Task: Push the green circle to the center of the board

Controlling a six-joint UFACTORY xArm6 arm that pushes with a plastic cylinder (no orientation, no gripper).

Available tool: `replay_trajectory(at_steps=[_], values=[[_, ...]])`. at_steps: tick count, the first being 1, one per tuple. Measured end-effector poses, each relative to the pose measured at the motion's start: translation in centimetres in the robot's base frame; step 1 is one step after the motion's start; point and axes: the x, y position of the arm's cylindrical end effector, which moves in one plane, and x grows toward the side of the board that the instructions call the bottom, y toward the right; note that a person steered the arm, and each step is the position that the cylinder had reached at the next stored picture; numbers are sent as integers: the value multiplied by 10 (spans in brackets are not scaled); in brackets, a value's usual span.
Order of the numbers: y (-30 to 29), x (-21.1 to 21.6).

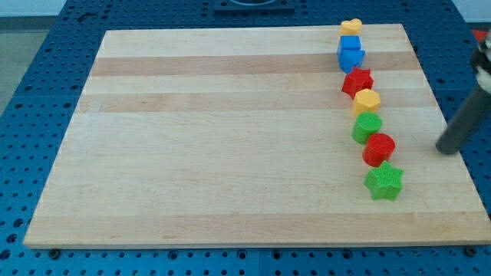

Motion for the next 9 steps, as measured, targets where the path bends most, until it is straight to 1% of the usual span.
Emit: replay_trajectory(at_steps=[1,3,6,7,8,9], values=[[-21,-20],[-81,5],[-164,-42],[-203,-42],[-223,-34],[-230,-21]])
